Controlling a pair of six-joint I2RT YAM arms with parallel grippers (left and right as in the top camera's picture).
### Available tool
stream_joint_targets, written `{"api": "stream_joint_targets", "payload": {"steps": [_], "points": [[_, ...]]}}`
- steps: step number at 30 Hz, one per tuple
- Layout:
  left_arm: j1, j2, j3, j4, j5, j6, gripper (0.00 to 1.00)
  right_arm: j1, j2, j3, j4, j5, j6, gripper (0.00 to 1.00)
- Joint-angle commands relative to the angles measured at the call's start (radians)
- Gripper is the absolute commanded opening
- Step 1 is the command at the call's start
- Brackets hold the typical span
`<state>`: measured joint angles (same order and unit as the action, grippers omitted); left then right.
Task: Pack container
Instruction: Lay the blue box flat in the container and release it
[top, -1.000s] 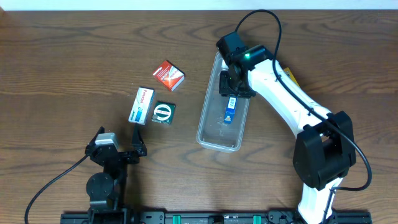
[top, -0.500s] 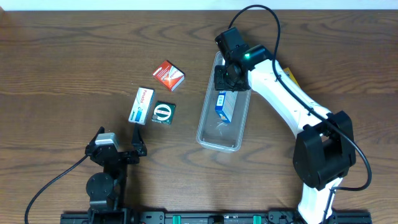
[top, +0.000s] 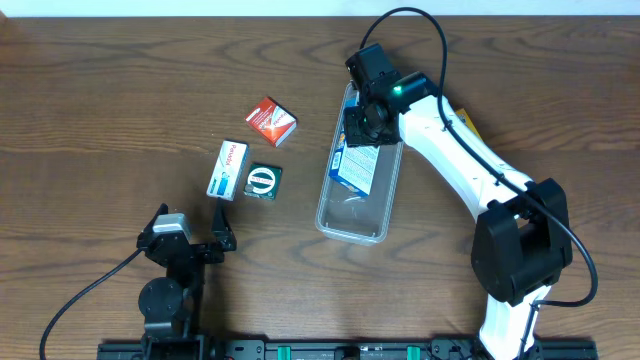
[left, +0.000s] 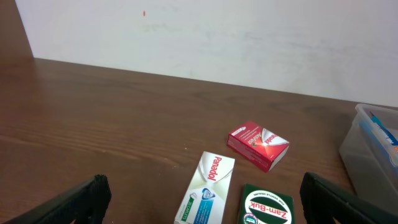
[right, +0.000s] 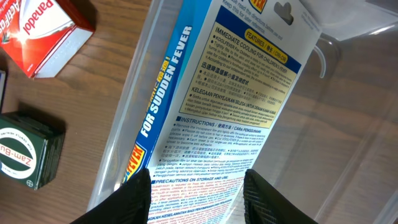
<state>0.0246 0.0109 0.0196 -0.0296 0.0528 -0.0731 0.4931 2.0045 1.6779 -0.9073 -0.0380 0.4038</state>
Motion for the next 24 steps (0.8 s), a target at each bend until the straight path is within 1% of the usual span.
{"api": "stream_joint_targets", "payload": {"steps": [1, 13, 24], "points": [[0.003, -0.005, -0.016, -0.037, -0.008, 0.013, 0.98, -0.003, -0.005, -0.005, -0.002, -0.004, -0.039, 0.47], [0.003, -0.005, -0.016, -0.037, -0.008, 0.013, 0.98, 0.0, -0.005, -0.005, 0.042, 0.011, -0.04, 0.5], [0.003, -0.005, -0.016, -0.037, -0.008, 0.013, 0.98, 0.008, 0.023, -0.005, 0.041, 0.005, -0.015, 0.5]]}}
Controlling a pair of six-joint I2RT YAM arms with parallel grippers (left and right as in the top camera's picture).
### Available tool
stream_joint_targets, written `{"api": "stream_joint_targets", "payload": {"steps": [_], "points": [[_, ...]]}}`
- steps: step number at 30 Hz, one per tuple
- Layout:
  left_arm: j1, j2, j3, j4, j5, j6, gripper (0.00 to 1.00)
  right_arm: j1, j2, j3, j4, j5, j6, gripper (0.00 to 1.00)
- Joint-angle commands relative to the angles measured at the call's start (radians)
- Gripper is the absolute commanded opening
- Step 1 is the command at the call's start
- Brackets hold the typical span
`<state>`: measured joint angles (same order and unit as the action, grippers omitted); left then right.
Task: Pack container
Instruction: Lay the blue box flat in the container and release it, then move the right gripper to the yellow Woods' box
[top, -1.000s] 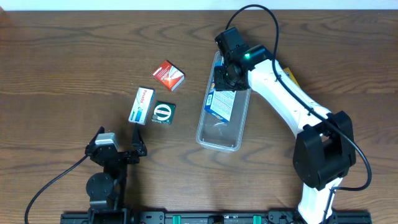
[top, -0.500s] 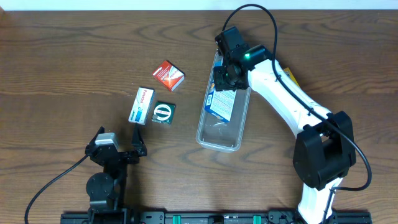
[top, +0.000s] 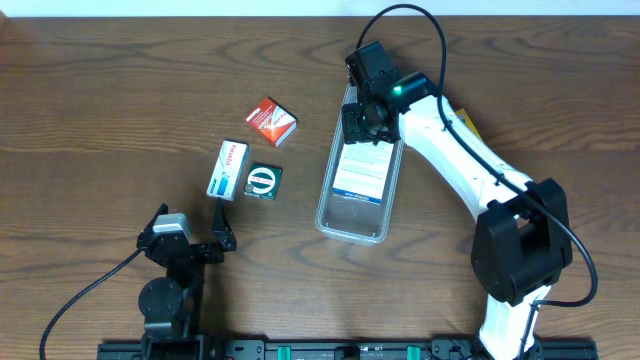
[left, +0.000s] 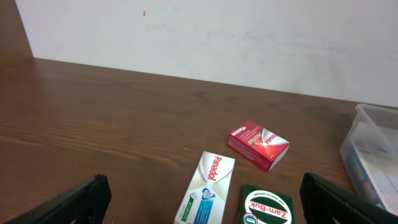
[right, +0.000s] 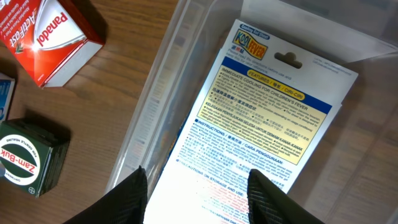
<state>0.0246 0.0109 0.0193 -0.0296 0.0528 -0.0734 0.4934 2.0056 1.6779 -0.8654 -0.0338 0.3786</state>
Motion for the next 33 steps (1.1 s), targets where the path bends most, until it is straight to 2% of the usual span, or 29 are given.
{"api": "stream_joint_targets", "payload": {"steps": [1, 8, 13, 18, 25, 33], "points": [[0.003, -0.005, -0.015, -0.037, -0.008, 0.013, 0.98, 0.008, 0.026, -0.005, -0.003, -0.005, 0.012, 0.5], [0.003, -0.005, -0.015, -0.037, -0.008, 0.013, 0.98, 0.01, 0.025, -0.005, -0.042, -0.04, 0.013, 0.49], [0.003, -0.005, -0.015, -0.037, -0.008, 0.013, 0.98, 0.009, 0.013, -0.003, -0.059, -0.049, 0.003, 0.43], [0.003, -0.005, -0.015, -0.037, -0.008, 0.013, 0.98, -0.002, -0.041, 0.022, -0.082, -0.048, -0.032, 0.41], [0.003, -0.005, -0.015, -0.037, -0.008, 0.013, 0.98, -0.071, -0.151, 0.042, -0.161, -0.033, -0.063, 0.47], [0.003, -0.005, -0.015, -0.037, -0.008, 0.013, 0.98, -0.248, -0.213, 0.042, -0.302, -0.023, -0.114, 0.53]]}}
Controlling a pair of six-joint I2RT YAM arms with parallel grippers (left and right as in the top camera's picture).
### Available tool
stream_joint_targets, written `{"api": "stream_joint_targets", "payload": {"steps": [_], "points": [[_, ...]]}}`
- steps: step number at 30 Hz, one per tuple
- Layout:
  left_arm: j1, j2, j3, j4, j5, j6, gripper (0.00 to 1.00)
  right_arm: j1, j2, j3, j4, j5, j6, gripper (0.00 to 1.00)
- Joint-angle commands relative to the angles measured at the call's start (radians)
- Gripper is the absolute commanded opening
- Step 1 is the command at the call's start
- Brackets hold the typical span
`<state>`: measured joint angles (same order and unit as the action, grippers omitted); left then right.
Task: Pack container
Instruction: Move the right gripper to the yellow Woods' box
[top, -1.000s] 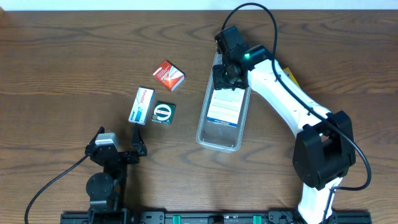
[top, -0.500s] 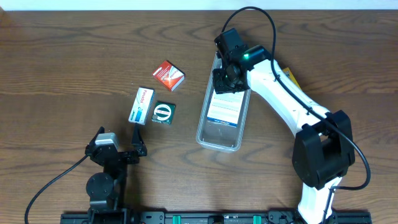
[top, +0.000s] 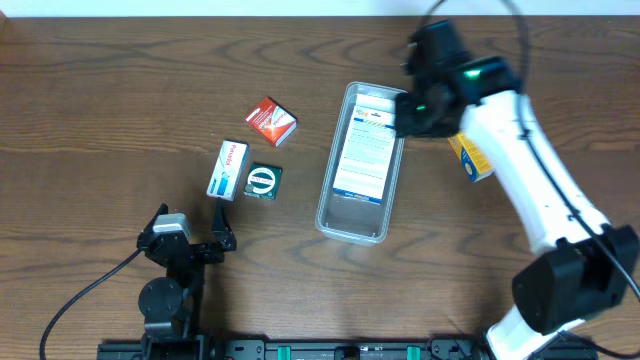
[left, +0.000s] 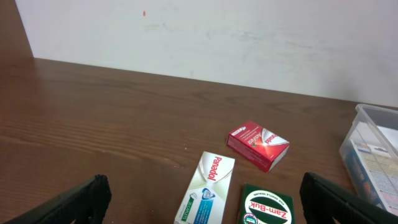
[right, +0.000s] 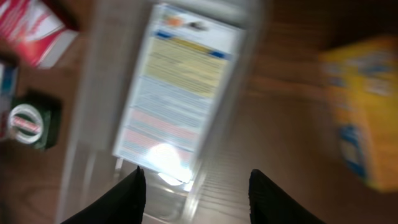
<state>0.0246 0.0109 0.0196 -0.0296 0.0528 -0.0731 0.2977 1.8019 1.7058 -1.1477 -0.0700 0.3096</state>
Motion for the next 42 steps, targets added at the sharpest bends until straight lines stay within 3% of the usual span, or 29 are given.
{"api": "stream_joint_targets", "payload": {"steps": [1, 8, 13, 27, 34, 42], "points": [[0.003, -0.005, -0.016, -0.037, -0.008, 0.013, 0.98, -0.074, -0.009, 0.014, -0.034, 0.013, -0.054, 0.53], [0.003, -0.005, -0.016, -0.037, -0.008, 0.013, 0.98, -0.192, -0.009, 0.014, -0.077, 0.014, -0.105, 0.61], [0.003, -0.005, -0.016, -0.037, -0.008, 0.013, 0.98, -0.266, -0.008, 0.013, -0.097, 0.014, -0.182, 0.71], [0.003, -0.005, -0.016, -0.037, -0.008, 0.013, 0.98, -0.397, 0.013, -0.005, -0.071, 0.01, -0.636, 0.97], [0.003, -0.005, -0.016, -0.037, -0.008, 0.013, 0.98, -0.396, 0.036, -0.006, -0.045, -0.02, -0.763, 0.99], [0.003, -0.005, -0.016, -0.037, -0.008, 0.013, 0.98, -0.396, 0.137, -0.007, 0.008, -0.124, -0.782, 0.98]]}}
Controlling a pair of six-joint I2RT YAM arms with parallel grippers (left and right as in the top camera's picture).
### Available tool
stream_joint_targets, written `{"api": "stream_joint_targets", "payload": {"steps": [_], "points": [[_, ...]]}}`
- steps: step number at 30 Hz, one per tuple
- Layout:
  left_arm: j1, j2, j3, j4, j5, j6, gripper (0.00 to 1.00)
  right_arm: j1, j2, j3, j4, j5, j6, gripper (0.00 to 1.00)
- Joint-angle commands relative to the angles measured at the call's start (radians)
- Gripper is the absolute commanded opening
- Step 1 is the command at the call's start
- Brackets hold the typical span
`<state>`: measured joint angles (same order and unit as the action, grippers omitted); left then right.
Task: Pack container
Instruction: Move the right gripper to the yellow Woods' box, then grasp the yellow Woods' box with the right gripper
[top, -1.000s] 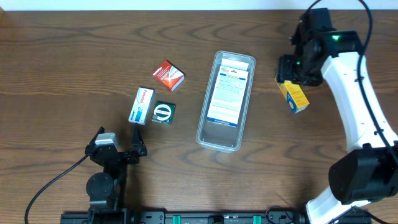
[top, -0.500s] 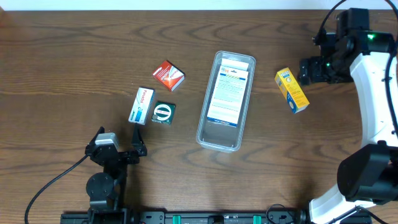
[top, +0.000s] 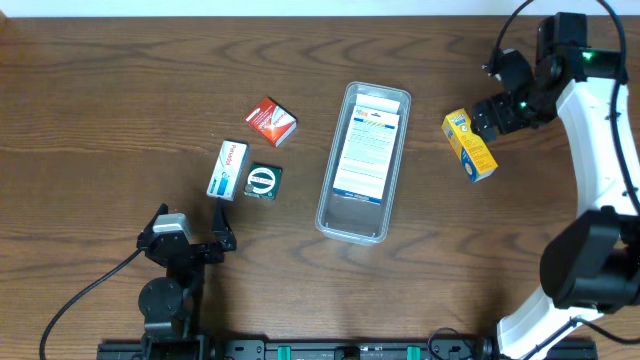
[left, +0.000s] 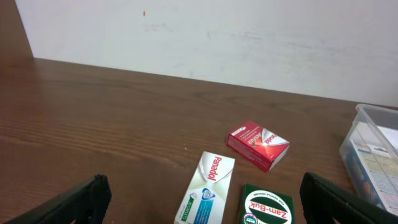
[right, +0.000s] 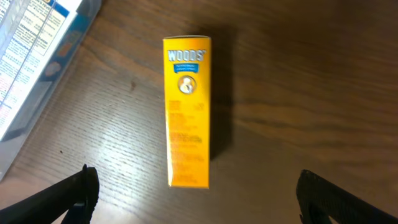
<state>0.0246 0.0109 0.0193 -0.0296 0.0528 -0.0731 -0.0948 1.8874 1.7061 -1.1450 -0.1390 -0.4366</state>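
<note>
The clear plastic container (top: 325, 215) stands mid-table with a flat blue-and-white fever-patch pack (top: 366, 150) lying in it. A yellow Woods box (top: 469, 145) (right: 186, 112) lies on the wood to its right. My right gripper (top: 495, 112) (right: 196, 202) hovers wide open above that box, holding nothing. A red Panadol box (top: 271, 121) (left: 257, 145), a white Panadol box (top: 228, 169) (left: 205, 190) and a green Zam-Buk tin (top: 264, 181) (left: 267, 205) lie left of the container. My left gripper (top: 190, 237) (left: 202, 199) rests open at the table's front.
The container's rim (left: 373, 134) shows at the right of the left wrist view. A white wall (left: 217, 37) rises behind the table's far edge. Bare wood (top: 100, 100) lies to the far left.
My right gripper has gone from beside the container's top right corner to above the yellow Woods box, and its fingers stand wider apart. The left arm has stayed put.
My right gripper held the fever-patch pack tilted in the container's far end. Then the pack lay flat inside, the gripper open above it. It then stood right of the container, and now hovers over the yellow box.
</note>
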Motion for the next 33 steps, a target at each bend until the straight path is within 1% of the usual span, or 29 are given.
{"api": "stream_joint_targets", "payload": {"steps": [1, 15, 21, 25, 26, 27, 29, 33], "points": [[0.003, -0.005, -0.015, -0.037, -0.008, 0.013, 0.98, -0.003, 0.068, -0.007, 0.008, -0.058, -0.036, 0.98], [0.003, -0.005, -0.015, -0.037, -0.008, 0.013, 0.98, -0.003, 0.254, -0.007, 0.003, -0.076, -0.036, 0.95], [0.003, -0.005, -0.015, -0.037, -0.008, 0.013, 0.98, -0.004, 0.307, -0.007, -0.008, -0.075, -0.036, 0.9], [0.003, -0.005, -0.015, -0.037, -0.008, 0.013, 0.98, -0.005, 0.318, -0.008, -0.006, -0.074, -0.036, 0.82], [0.003, -0.005, -0.015, -0.038, -0.008, 0.013, 0.98, -0.005, 0.318, -0.008, -0.004, -0.074, -0.036, 0.78], [0.003, -0.005, -0.015, -0.037, -0.008, 0.013, 0.98, -0.005, 0.318, -0.008, 0.0, -0.074, -0.035, 0.72], [0.003, -0.005, -0.015, -0.038, -0.008, 0.013, 0.98, -0.005, 0.318, -0.008, 0.008, -0.066, -0.026, 0.65], [0.003, -0.005, -0.015, -0.037, -0.008, 0.013, 0.98, -0.005, 0.318, -0.008, 0.023, -0.043, -0.021, 0.54]]}}
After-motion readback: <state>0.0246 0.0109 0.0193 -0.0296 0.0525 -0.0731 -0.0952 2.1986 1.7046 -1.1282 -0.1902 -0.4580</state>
